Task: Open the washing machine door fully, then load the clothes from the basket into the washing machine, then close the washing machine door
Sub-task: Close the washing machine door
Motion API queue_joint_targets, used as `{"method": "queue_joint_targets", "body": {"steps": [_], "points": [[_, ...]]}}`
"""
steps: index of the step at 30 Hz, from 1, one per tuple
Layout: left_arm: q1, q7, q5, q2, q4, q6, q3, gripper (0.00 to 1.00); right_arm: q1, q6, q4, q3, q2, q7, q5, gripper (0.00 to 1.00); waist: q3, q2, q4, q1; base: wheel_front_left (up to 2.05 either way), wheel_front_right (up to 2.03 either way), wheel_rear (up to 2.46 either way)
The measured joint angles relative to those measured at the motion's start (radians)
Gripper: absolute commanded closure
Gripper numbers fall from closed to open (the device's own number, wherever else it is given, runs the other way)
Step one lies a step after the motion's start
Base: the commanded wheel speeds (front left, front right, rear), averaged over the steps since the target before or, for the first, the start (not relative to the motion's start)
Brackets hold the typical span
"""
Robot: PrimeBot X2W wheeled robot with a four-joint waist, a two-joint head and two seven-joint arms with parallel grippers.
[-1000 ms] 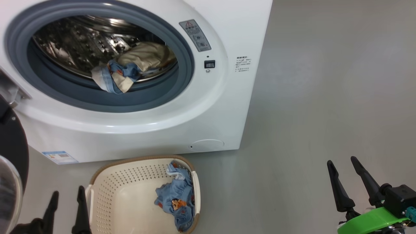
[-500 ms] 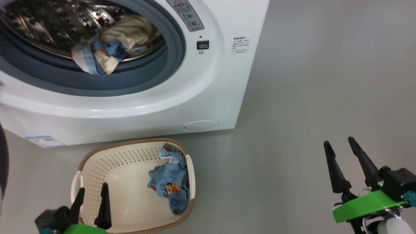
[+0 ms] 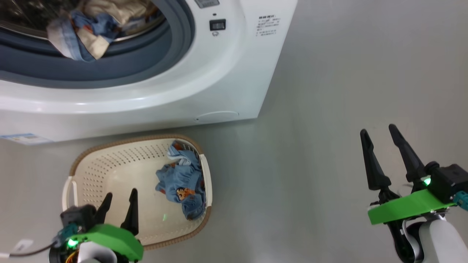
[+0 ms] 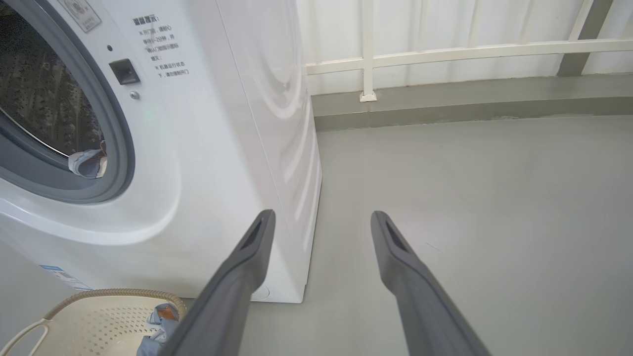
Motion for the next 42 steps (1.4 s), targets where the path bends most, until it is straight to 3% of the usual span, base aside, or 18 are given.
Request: {"method": "queue_joint_targets", "body": {"steps": [25,42], "points": [[-0.316,0.0,-0.133,0.03,0.288,0.0,-0.294,0.0,-0.138,0.0,-0.015,0.018,0.014,0.0,-0.012,0.0,0.223,-0.0001,-0.037,0.0,0.0,0.0,0.0],[-0.476,0.0,-0.315,0.093,0.354,0.0,-0.526,0.0,-0.206,0.0,-0.027,0.051,0.016,0.0,-0.019,0.0,0.347,-0.0001,-0.081,0.0,0.0,0.0,0.0]]}}
